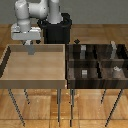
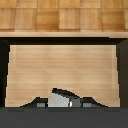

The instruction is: Place the milk carton into the appropriate compartment.

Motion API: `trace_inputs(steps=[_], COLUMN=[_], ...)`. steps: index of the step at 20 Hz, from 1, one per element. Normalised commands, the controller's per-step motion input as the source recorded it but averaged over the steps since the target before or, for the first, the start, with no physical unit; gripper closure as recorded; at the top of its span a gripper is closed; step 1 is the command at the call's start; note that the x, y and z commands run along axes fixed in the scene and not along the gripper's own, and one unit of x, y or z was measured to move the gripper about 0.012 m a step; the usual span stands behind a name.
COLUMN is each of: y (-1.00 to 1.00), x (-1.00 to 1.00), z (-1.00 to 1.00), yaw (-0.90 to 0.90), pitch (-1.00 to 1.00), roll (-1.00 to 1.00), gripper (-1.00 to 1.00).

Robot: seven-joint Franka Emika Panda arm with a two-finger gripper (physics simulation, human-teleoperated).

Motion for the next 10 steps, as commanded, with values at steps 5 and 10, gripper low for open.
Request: trace_inputs(steps=[5,10], y=[1.0,1.0], x=[0.0,0.0], z=[0.0,0.0], yaw=[0.0,0.0], pitch=[0.0,0.0], roll=[0.0,0.0], gripper=[1.0,1.0])
